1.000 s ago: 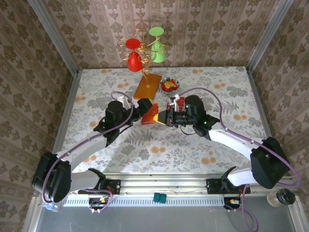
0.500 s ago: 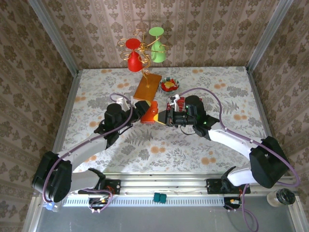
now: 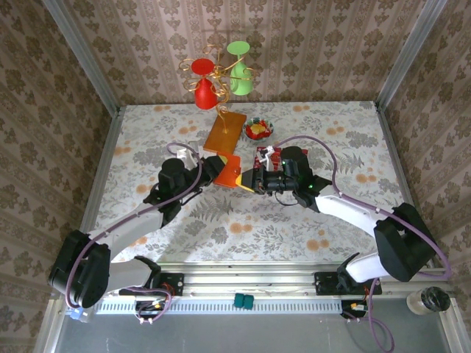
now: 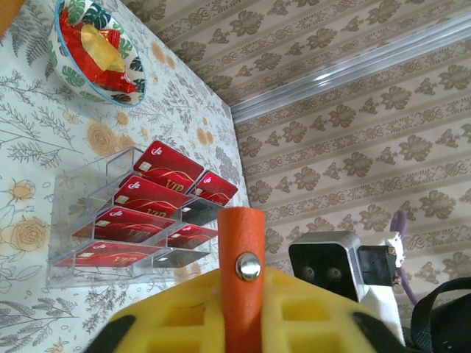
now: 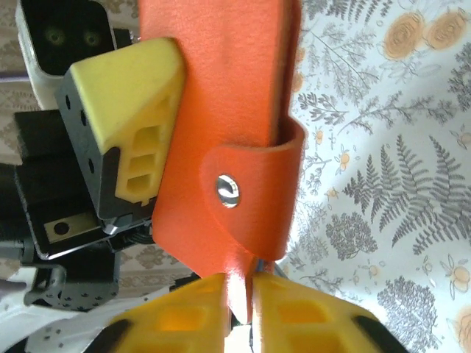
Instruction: Put the credit cards into the card holder
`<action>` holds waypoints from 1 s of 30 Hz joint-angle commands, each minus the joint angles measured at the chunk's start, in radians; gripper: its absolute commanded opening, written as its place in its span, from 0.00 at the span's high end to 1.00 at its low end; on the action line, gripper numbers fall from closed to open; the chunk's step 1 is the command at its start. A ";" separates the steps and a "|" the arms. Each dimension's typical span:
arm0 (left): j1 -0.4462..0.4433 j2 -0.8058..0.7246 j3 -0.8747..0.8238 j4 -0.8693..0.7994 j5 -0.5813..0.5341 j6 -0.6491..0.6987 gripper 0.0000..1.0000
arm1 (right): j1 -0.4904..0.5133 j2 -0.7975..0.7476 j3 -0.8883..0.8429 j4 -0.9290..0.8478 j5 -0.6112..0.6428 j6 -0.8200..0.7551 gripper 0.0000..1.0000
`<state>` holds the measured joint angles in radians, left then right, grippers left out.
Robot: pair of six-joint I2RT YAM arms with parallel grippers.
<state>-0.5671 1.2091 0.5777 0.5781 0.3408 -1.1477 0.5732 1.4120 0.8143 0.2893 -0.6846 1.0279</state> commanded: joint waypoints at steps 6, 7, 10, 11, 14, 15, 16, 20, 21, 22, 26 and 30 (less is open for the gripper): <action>0.006 -0.008 -0.050 0.035 -0.015 0.010 1.00 | -0.014 -0.141 0.082 -0.496 0.242 -0.247 0.48; 0.003 -0.008 -0.053 0.034 -0.020 0.005 1.00 | -0.011 -0.143 0.096 -0.524 0.277 -0.253 0.46; -0.012 -0.015 -0.059 0.031 -0.056 -0.005 1.00 | 0.004 -0.124 0.152 -0.594 0.365 -0.268 0.44; -0.020 -0.018 -0.061 0.026 -0.071 -0.007 1.00 | 0.013 -0.109 0.180 -0.615 0.390 -0.274 0.43; -0.047 -0.034 -0.059 -0.004 -0.125 -0.012 1.00 | 0.049 -0.049 0.265 -0.682 0.455 -0.299 0.42; -0.056 -0.040 -0.058 -0.017 -0.140 -0.009 1.00 | 0.063 -0.028 0.292 -0.698 0.472 -0.306 0.42; -0.064 -0.045 -0.055 -0.030 -0.152 -0.006 1.00 | 0.074 0.001 0.315 -0.704 0.481 -0.310 0.42; -0.089 -0.061 -0.050 -0.055 -0.192 0.003 1.00 | 0.112 0.076 0.399 -0.713 0.505 -0.319 0.41; -0.092 -0.063 -0.050 -0.057 -0.198 0.003 1.00 | 0.120 0.096 0.417 -0.717 0.508 -0.319 0.41; -0.095 -0.065 -0.049 -0.058 -0.201 0.003 1.00 | 0.125 0.111 0.429 -0.717 0.508 -0.319 0.42; -0.104 -0.068 -0.043 -0.068 -0.209 0.008 1.00 | 0.148 0.167 0.470 -0.705 0.506 -0.318 0.42; -0.111 -0.068 -0.042 -0.068 -0.214 0.009 1.00 | 0.160 0.205 0.486 -0.710 0.527 -0.316 0.45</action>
<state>-0.6662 1.1625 0.5243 0.4923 0.1337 -1.1519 0.7208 1.5890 1.2655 -0.3893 -0.2028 0.7273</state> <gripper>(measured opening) 0.122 0.562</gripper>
